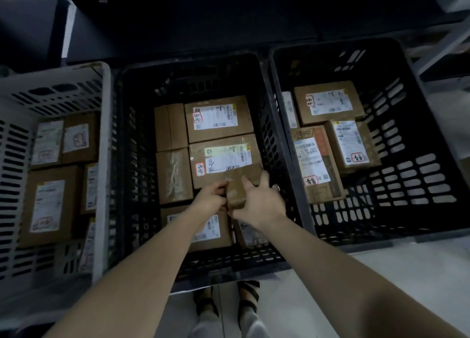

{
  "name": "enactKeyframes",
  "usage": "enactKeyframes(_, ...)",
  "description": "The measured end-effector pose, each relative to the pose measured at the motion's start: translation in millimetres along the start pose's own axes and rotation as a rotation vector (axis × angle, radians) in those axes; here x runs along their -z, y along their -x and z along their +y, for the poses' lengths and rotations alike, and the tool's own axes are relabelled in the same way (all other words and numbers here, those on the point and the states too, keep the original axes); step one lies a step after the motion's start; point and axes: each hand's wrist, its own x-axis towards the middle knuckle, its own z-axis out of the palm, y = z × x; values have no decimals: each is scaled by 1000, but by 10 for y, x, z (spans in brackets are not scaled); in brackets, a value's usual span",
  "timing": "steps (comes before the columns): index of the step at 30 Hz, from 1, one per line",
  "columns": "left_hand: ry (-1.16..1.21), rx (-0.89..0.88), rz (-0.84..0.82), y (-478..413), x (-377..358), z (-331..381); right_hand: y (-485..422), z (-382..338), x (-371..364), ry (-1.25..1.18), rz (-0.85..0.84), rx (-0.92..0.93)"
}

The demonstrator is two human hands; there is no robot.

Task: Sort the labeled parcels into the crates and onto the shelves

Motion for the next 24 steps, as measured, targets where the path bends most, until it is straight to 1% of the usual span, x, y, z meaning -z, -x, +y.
enactKeyframes(2,24,-8,20,14,38,20,21,-48,48,98,55,13)
enactKeyframes(4,59,-34,33,32,73,74,9,-111,159,140,100,2)
enactKeyframes(6,74,-62,62,44,121,153,-53,-180,309,125,140,-31)
enactKeyframes(8,99,-61,89,53,173,225,-145,-220,478,77,134,-69)
enactKeyframes(11,225,-22,10,107,200,309,-246,-192,719,41,40,-93)
enactKeyframes(15,67,-45,-70,87,203,304,-360,-155,831,66,-103,-66)
enactKeyframes(18,-69,-14,-110,22,183,245,-434,-204,775,79,-249,-21)
enactKeyframes(20,-95,8,-125,-19,185,232,-438,-227,788,82,-312,-11)
enactKeyframes(24,-95,14,-125,-52,236,282,-456,-296,876,169,-360,17)
